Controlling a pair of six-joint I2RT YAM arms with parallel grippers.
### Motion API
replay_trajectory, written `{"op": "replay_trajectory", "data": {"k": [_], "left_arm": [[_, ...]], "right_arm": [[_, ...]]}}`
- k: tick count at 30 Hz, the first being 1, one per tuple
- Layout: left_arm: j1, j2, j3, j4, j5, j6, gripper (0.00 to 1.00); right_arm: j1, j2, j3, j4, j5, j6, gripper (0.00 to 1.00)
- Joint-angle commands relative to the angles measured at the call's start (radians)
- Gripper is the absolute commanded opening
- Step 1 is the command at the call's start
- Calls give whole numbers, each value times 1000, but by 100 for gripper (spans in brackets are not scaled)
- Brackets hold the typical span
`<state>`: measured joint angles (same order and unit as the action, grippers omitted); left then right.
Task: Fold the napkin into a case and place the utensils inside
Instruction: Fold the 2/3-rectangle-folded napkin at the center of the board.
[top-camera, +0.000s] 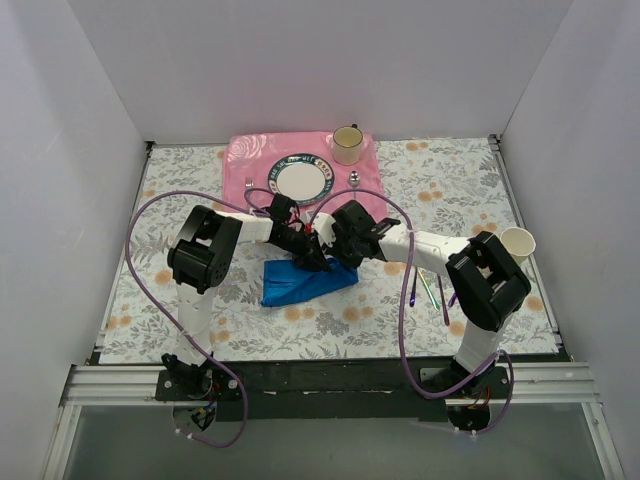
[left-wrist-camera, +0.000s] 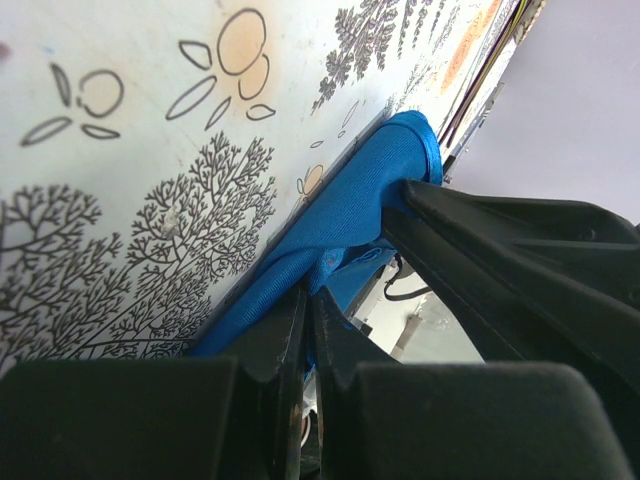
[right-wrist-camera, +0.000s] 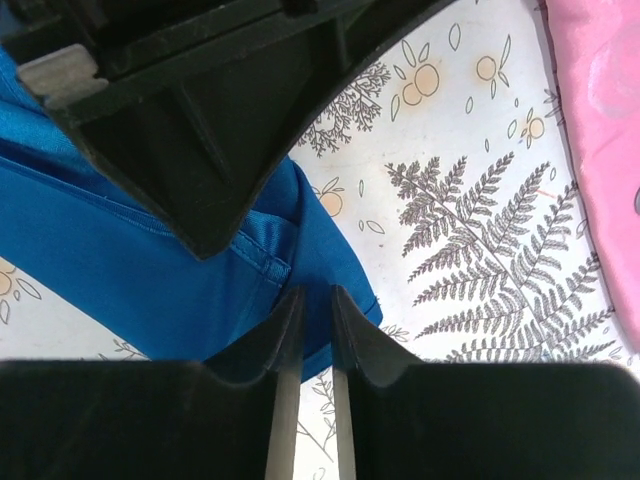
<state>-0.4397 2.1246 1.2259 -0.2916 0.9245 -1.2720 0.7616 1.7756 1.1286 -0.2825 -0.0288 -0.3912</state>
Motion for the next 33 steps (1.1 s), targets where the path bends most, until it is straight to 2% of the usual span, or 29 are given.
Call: {"op": "replay_trajectory", "data": {"k": [1,7,13,23,28,33], "left_arm": [[12,9,-8,-18,-53,14,0],[12,11,-6,-18,-52,14,0],[12,9,-9,-20,-55,17,0],[12,12,-11,-17,-52,19,0],[13,12,-11,-18,-50,19,0],[13,12,-9,-17,-47,19,0]], "right_arm": [[5,-37,40,-9,-2,5,29],[15,-64,28,-21,-22,-14,32],[19,-61,36,-14,15,-2,43],[18,-75,92,-86,-120,37,41],[18,-39,102,-77,-111,29,46],[18,8,103,-64,-66,8,47]]}}
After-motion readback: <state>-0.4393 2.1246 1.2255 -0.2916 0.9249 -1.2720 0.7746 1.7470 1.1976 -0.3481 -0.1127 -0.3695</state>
